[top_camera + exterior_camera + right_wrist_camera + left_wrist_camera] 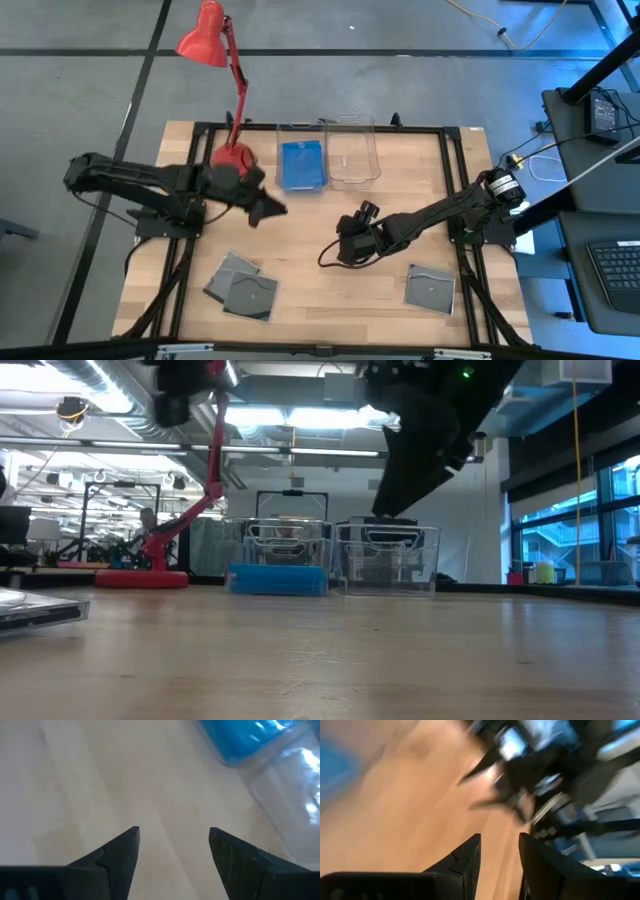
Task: Pick & place jewel cases by type
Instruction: Put the middle black CD case into the right transparent bin
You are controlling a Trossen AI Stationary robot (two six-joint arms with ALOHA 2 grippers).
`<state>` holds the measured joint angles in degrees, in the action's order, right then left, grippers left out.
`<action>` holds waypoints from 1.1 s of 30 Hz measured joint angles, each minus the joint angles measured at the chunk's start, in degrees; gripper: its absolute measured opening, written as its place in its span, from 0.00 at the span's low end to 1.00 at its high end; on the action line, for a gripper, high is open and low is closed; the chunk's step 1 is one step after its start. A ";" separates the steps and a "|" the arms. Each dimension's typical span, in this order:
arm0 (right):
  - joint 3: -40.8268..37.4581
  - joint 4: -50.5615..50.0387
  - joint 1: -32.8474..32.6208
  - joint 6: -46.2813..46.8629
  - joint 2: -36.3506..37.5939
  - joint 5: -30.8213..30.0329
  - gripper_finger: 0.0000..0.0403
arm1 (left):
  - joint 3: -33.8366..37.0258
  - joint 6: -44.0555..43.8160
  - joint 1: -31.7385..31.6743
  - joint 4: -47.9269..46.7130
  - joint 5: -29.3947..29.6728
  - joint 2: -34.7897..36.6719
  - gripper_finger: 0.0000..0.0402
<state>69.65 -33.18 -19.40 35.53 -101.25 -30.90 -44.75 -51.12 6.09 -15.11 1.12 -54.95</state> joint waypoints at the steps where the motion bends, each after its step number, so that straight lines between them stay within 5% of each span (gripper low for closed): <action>1: 0.00 1.20 0.00 0.01 0.00 0.61 0.60 | 0.00 -3.47 2.90 -3.01 2.63 -0.05 0.32; 9: 0.00 11.12 -0.02 -0.02 0.00 1.42 0.60 | 0.00 -39.64 25.01 -19.62 19.43 -0.49 0.33; 17: 0.00 18.68 -0.02 0.00 0.00 8.56 0.60 | 0.00 -67.88 39.11 -31.71 22.69 -4.60 0.33; 26: 0.02 36.06 -0.87 -1.10 -3.13 15.64 0.60 | 0.00 -80.17 47.44 -31.71 13.74 -15.39 0.33; 33: 0.02 49.15 -4.05 -0.45 -9.97 20.98 0.60 | 0.00 -80.39 51.23 -26.60 13.37 -21.20 0.33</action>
<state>69.67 15.97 -23.45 35.08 -111.22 -9.92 -44.75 -131.50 57.33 -41.71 14.49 -76.15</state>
